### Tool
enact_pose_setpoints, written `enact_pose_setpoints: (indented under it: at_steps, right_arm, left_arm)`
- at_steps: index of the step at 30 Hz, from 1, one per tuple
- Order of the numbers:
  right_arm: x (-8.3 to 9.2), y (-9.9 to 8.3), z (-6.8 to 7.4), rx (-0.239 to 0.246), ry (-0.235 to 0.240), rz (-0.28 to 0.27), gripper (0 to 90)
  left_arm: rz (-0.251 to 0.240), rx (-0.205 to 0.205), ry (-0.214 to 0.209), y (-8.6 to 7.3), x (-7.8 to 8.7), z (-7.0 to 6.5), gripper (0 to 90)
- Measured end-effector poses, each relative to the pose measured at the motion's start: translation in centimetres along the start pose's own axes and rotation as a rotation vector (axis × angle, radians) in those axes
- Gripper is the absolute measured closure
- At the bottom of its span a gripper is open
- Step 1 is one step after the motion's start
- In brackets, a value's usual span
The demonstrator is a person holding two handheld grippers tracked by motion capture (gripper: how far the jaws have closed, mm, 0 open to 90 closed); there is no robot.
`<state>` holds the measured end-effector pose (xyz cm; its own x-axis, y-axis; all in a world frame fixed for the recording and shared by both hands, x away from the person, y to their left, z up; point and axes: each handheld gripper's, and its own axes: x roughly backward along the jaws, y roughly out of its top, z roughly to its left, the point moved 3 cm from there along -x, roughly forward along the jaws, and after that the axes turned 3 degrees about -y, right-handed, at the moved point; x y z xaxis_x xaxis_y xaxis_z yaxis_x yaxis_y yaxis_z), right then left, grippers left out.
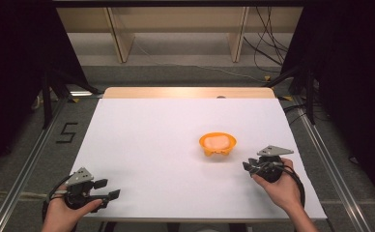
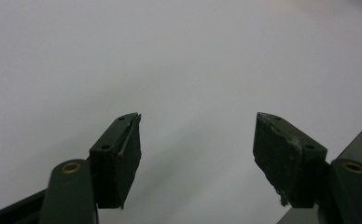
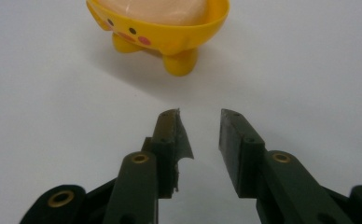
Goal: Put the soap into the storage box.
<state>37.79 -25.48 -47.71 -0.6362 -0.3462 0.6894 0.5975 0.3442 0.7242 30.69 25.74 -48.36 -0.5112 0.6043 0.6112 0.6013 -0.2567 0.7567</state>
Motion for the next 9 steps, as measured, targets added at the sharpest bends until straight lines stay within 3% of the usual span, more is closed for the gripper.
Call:
enact_pose_setpoints:
  at_steps: [1,3,4,5,6,8,9]
  right_arm:
    - [-0.11,-0.17,-0.06,0.007,0.003,-0.022,63.1]
    - [-0.11,-0.14,-0.09,0.008,0.013,-0.024,62.7]
    - [0.02,-0.29,0.05,-0.031,0.009,-0.007,62.2]
    - [-0.30,-0.27,-0.22,0.004,0.025,-0.045,61.3]
    - [-0.31,-0.28,-0.32,0.016,0.033,-0.042,60.3]
    - [-0.19,-0.44,-0.05,-0.039,0.026,-0.016,58.7]
    - [-0.19,-0.44,-0.05,-0.039,0.026,-0.016,58.7]
  left_arm:
    - [0.024,-0.025,-0.002,-0.01,0.13,0.15,32.0]
    - [0.023,-0.024,-0.005,0.03,0.10,0.12,32.0]
    - [0.006,-0.010,-0.008,0.06,-0.05,-0.03,32.0]
    - [0.001,0.000,-0.005,0.07,-0.08,-0.12,32.0]
    - [0.001,-0.008,-0.002,0.09,-0.07,-0.10,32.0]
    - [0.004,-0.010,-0.006,0.12,-0.07,-0.12,31.9]
    - [0.004,-0.010,-0.006,0.12,-0.07,-0.12,31.9]
